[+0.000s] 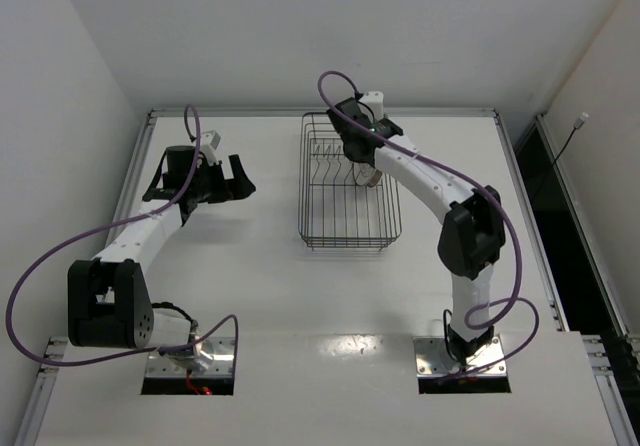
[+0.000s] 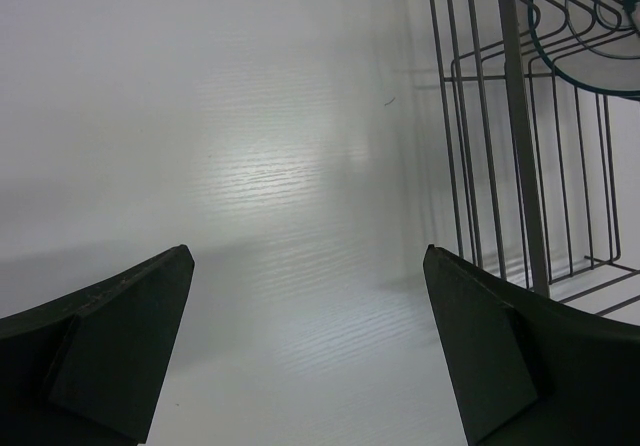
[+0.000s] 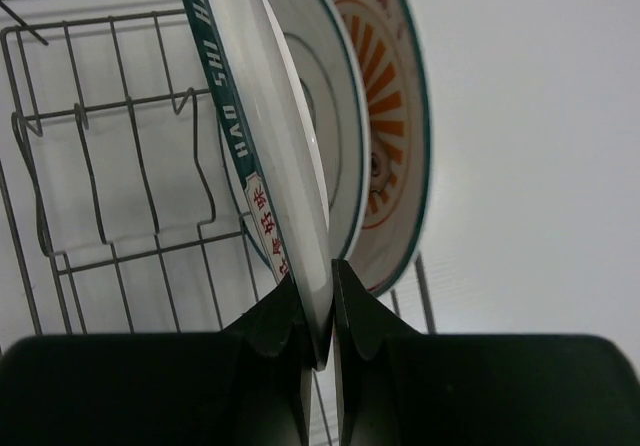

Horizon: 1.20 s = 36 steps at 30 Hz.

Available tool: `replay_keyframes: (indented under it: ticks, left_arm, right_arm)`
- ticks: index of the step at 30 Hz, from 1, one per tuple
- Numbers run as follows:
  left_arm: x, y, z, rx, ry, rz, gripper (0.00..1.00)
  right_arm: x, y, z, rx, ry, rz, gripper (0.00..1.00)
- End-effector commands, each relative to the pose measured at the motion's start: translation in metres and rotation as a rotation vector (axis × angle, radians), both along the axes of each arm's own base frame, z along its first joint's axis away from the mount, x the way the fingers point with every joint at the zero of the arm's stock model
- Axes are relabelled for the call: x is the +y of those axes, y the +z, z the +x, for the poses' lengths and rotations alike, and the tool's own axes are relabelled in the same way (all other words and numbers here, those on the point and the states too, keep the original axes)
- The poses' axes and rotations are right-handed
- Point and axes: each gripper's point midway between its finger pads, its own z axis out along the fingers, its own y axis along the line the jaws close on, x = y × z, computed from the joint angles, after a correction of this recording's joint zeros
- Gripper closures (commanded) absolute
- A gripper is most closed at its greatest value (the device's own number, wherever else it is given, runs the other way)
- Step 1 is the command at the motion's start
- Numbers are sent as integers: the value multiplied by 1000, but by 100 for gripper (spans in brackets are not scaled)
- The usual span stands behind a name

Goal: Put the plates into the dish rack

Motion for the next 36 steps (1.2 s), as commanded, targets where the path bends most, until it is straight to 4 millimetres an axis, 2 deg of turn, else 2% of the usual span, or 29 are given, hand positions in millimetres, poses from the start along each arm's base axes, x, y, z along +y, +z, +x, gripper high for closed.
replay_keyframes:
  ticks: [1, 2, 3, 6, 8, 11, 13, 14, 17, 18, 20, 21, 23, 24, 25, 26, 27, 28, 29, 31, 32, 33, 34, 35, 36]
  left_arm:
    - [-1, 17, 12, -53, -6, 6, 0]
    - [-1, 17, 12, -53, -6, 6, 0]
    - [-1, 14, 12, -44, -6, 7, 0]
    - [-1, 14, 12, -44, -6, 7, 0]
    - [-1, 14, 12, -44, -6, 7, 0]
    - [-1, 12, 10, -34, -6, 7, 0]
    - [-1, 12, 11, -38, -11, 14, 0]
    - [0, 12, 11, -38, -4, 19, 0]
    - [2, 11, 12, -38, 4, 25, 0]
    - [2, 11, 12, -38, 4, 25, 0]
    - [2, 12, 14, -38, 4, 25, 0]
    - [2, 12, 14, -38, 4, 25, 0]
    - [2, 12, 14, -38, 4, 25, 0]
    - [3, 12, 15, -38, 11, 30, 0]
    - [3, 10, 13, -29, 11, 30, 0]
    - [6, 9, 14, -29, 22, 38, 0]
    - [6, 9, 14, -29, 22, 39, 0]
    - [7, 9, 14, -29, 31, 45, 0]
    - [7, 12, 14, -38, 31, 44, 0]
    - [12, 10, 14, -29, 53, 61, 0]
    - [12, 14, 13, -41, 54, 60, 0]
    - [15, 14, 14, -42, 66, 69, 0]
    - [15, 17, 14, -51, 67, 69, 0]
    - [17, 21, 14, -60, 77, 75, 0]
    - [17, 21, 14, -60, 77, 75, 0]
  right_arm:
    - [11, -14, 8, -13, 0, 27, 100]
    - [13, -14, 8, -8, 6, 34, 100]
    - [16, -27, 8, 19, 14, 30, 100]
    - [20, -38, 8, 43, 22, 43, 100]
    - [24, -52, 7, 76, 34, 44, 100]
    - [25, -61, 6, 105, 30, 77, 100]
    - [24, -74, 1, 142, 40, 91, 99]
    - [24, -64, 1, 117, 42, 106, 96]
    - [26, -51, -3, 99, 56, 137, 74]
    - [25, -34, -3, 68, 60, 155, 70]
    - [21, -18, -7, 56, 96, 130, 59]
    - [22, -1, -5, 36, 108, 132, 48]
    - [9, 21, -11, 47, 126, 85, 35]
    - [7, 41, -9, 17, 129, 75, 21]
    - [0, 50, -11, 9, 122, 47, 15]
    - [-5, 68, -18, -8, 141, 36, 9]
    - [-15, 75, -23, -9, 139, 28, 2]
    - [-20, 97, -34, -46, 158, 47, 0]
    - [-24, 89, -42, -22, 185, 48, 0]
    - [-20, 97, -58, -28, 301, 101, 0]
    - [-20, 96, -57, -22, 310, 118, 0]
    - [-20, 87, -66, 7, 335, 121, 0]
    - [-17, 96, -79, -6, 372, 160, 0]
    - [-21, 82, -91, 34, 380, 157, 0]
    - [-25, 81, -98, 27, 380, 160, 0]
